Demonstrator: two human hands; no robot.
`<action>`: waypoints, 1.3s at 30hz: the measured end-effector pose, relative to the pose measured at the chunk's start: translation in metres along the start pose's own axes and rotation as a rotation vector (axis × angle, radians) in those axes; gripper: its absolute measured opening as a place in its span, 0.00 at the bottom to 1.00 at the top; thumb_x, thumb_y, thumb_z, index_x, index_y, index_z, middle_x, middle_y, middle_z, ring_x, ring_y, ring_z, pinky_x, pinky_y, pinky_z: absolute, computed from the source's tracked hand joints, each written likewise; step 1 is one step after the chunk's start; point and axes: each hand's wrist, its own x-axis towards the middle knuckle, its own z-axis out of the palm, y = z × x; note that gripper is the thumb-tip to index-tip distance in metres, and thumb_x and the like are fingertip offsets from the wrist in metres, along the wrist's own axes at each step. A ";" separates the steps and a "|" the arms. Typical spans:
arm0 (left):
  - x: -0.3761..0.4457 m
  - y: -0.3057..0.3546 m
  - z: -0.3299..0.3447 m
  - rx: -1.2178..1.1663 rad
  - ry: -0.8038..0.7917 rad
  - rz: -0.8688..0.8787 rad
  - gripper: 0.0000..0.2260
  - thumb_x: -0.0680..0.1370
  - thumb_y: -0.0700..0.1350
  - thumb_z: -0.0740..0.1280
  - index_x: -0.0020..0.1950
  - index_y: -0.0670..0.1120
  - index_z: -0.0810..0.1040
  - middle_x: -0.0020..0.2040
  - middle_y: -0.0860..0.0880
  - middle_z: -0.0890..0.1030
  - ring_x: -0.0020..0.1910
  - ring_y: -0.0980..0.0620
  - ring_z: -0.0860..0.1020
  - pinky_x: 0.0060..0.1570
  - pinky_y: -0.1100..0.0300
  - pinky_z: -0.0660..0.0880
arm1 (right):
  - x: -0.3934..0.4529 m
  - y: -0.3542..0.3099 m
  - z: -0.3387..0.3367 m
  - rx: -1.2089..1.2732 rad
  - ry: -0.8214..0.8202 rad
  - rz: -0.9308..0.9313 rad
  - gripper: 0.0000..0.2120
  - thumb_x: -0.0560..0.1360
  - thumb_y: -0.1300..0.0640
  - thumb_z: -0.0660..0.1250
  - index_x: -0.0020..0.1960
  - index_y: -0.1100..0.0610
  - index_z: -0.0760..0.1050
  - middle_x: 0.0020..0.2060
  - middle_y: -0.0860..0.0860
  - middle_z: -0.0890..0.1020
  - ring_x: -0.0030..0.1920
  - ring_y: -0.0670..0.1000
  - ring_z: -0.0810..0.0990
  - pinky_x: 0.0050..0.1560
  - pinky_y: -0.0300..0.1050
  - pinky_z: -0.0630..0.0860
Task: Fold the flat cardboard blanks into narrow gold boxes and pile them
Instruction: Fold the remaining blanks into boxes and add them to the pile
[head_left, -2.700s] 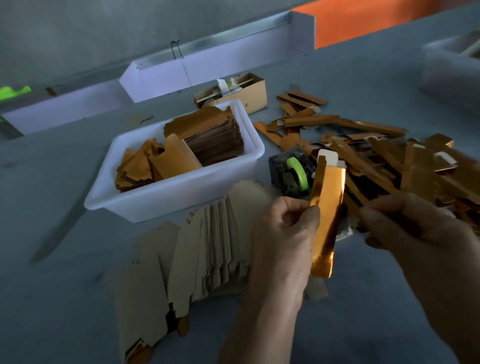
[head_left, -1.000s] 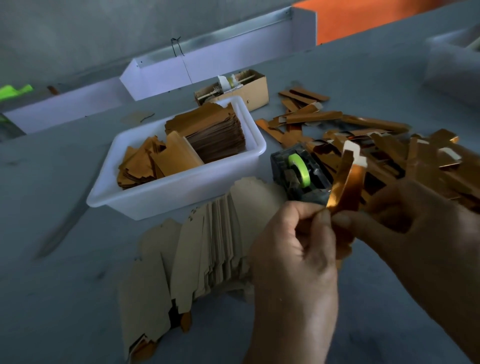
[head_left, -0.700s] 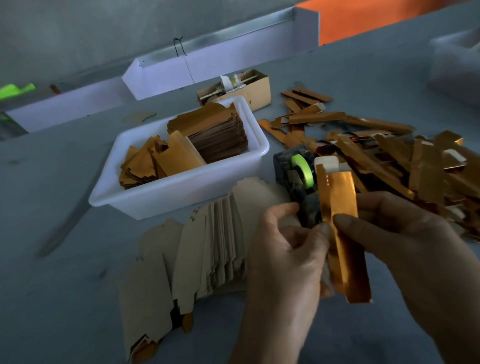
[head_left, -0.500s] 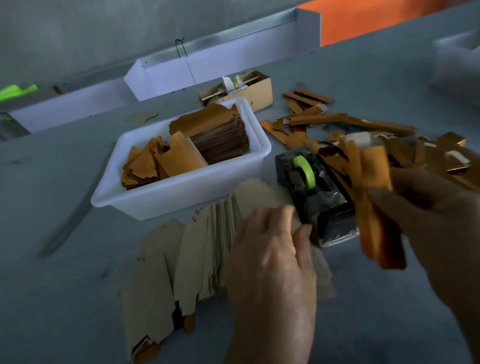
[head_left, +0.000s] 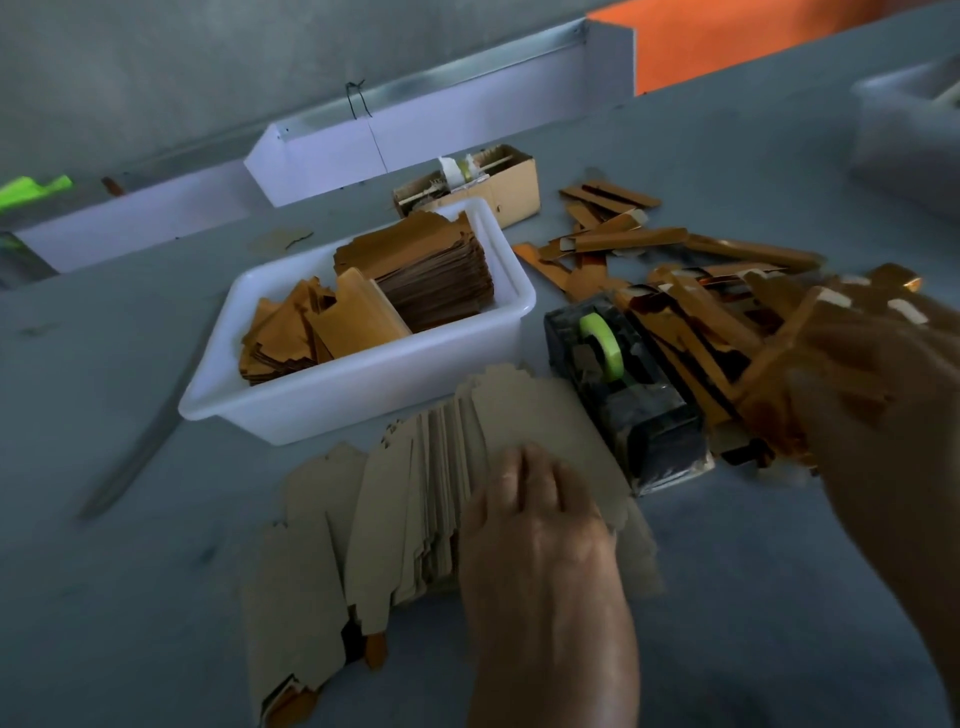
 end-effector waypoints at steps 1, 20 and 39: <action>0.000 0.000 0.003 -0.041 0.018 0.024 0.16 0.59 0.51 0.81 0.42 0.44 0.86 0.45 0.47 0.86 0.49 0.48 0.84 0.43 0.56 0.81 | -0.006 -0.007 0.000 0.008 0.015 -0.009 0.15 0.75 0.50 0.63 0.57 0.57 0.78 0.59 0.56 0.76 0.58 0.56 0.75 0.54 0.54 0.75; -0.014 -0.026 -0.005 -0.307 0.163 -0.002 0.13 0.62 0.30 0.77 0.41 0.45 0.85 0.41 0.52 0.82 0.43 0.52 0.81 0.45 0.73 0.72 | -0.054 -0.064 0.018 0.559 -0.641 0.531 0.07 0.69 0.51 0.71 0.36 0.54 0.79 0.26 0.50 0.81 0.26 0.45 0.76 0.33 0.46 0.76; 0.002 -0.026 -0.020 -1.459 -0.225 -0.412 0.27 0.61 0.36 0.60 0.46 0.65 0.81 0.46 0.55 0.85 0.46 0.55 0.84 0.52 0.49 0.78 | -0.050 -0.057 0.024 0.783 -0.573 0.458 0.06 0.73 0.61 0.68 0.37 0.55 0.79 0.25 0.50 0.77 0.26 0.44 0.73 0.28 0.35 0.72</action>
